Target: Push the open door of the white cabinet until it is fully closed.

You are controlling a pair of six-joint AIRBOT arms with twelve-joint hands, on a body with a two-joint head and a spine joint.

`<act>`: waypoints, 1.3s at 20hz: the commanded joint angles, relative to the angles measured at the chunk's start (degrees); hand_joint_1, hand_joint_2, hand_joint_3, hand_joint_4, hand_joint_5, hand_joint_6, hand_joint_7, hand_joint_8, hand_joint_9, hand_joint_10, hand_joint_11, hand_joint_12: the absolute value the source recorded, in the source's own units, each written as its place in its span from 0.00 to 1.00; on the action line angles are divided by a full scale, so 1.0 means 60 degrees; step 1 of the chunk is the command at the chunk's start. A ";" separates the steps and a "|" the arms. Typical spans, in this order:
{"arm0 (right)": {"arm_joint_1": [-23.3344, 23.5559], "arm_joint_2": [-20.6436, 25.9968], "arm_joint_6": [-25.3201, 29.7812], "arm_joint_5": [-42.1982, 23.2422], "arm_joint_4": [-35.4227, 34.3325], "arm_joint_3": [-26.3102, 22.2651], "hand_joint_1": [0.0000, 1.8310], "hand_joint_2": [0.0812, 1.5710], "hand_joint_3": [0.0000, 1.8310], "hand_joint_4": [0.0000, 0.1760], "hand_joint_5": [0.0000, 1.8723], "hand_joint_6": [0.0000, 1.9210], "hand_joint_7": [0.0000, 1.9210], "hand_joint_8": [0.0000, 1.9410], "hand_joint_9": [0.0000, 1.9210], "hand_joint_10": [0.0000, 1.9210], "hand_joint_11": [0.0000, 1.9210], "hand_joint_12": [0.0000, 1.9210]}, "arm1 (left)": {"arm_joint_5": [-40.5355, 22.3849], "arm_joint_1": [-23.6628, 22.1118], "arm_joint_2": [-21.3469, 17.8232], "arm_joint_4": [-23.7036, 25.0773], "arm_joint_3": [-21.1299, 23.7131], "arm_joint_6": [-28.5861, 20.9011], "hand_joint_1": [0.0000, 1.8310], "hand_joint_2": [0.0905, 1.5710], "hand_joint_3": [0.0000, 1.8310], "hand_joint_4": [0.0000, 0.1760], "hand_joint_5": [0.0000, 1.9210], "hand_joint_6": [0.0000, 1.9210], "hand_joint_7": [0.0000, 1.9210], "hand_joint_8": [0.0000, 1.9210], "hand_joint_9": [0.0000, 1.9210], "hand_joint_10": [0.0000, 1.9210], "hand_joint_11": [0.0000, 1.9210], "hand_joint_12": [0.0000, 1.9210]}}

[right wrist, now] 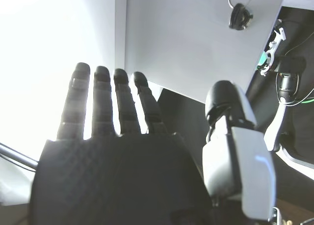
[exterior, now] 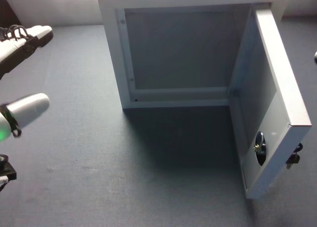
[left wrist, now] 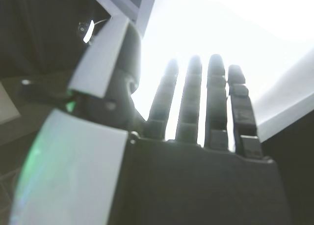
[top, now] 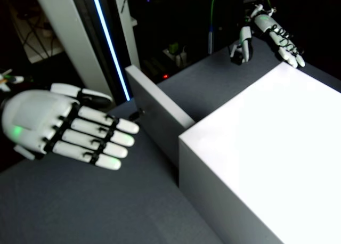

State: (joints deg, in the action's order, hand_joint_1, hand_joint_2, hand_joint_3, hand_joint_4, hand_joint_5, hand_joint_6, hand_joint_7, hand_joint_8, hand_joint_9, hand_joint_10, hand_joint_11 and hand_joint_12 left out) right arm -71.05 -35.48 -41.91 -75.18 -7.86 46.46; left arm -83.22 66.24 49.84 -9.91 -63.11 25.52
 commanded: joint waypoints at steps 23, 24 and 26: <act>0.1271 -0.0650 0.0359 -0.0603 0.1853 0.0216 0.18 0.82 0.00 0.00 0.23 0.02 0.22 0.01 0.11 0.31 0.00 0.77 | -0.1310 -0.0045 -0.0006 -0.0340 -0.0062 -0.0060 0.05 0.91 0.00 0.00 0.00 0.00 0.00 0.00 0.00 0.00 0.00 0.00; 0.1340 -0.0698 0.0381 -0.0548 0.1903 0.0240 0.18 0.82 0.00 0.00 0.23 0.02 0.22 0.01 0.11 0.31 0.00 0.77 | -0.1315 -0.0043 -0.0007 -0.0341 -0.0062 -0.0060 0.05 0.91 0.00 0.00 0.00 0.00 0.00 0.00 0.00 0.00 0.00 0.00; 0.1588 -0.0905 0.0455 -0.0354 0.2070 0.0353 0.18 0.82 0.00 0.00 0.24 0.01 0.23 0.00 0.14 0.25 0.00 0.74 | -0.1348 -0.0024 -0.0012 -0.0370 -0.0059 -0.0060 0.06 0.91 0.00 0.00 0.00 0.00 0.00 0.00 0.00 0.00 0.00 0.00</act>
State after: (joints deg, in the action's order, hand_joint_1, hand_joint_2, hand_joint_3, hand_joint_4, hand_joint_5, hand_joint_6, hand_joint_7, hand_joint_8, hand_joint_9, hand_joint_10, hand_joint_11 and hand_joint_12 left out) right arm -61.80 -41.17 -39.53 -70.83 5.63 48.64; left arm -83.61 66.24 49.84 -10.87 -63.16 25.52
